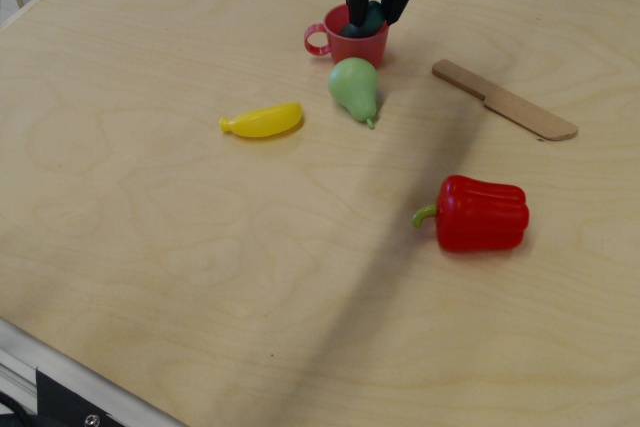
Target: Take cucumber out of cup
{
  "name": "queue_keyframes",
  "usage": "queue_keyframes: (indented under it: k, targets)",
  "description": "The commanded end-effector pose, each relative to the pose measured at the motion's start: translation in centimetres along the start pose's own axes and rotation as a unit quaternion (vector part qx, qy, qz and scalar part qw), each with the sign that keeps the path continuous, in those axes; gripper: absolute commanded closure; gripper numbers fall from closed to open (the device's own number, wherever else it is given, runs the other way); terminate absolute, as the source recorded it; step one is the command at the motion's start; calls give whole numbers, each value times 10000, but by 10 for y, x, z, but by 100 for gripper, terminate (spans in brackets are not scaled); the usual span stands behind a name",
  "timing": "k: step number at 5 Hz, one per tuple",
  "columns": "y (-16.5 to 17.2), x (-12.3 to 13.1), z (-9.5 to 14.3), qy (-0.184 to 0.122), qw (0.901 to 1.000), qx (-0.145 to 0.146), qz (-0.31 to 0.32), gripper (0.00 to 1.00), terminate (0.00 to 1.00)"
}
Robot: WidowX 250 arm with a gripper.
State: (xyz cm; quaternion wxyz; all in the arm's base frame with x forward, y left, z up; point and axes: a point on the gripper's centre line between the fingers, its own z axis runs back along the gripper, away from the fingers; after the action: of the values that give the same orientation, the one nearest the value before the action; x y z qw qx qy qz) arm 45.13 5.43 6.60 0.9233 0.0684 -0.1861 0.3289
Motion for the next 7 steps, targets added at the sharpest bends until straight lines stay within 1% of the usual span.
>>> queue_keyframes:
  k: [1,2,3,4,5,6,7]
  targets:
    - [15,24,41,-425,9988,-98,222,100,0]
    - [16,25,63,-588,9977,-184,277,100,0]
    - [13,15,82,-700,9963,-407,275,100,0]
    - [8,1,98,-775,9955,-516,175,100,0]
    - [7,-27,106,-663,9957,-622,205,100,0]
    - [8,-72,115,-562,9967,-586,30,100,0]
    - [16,-101,120,-499,9975,-475,-161,100,0]
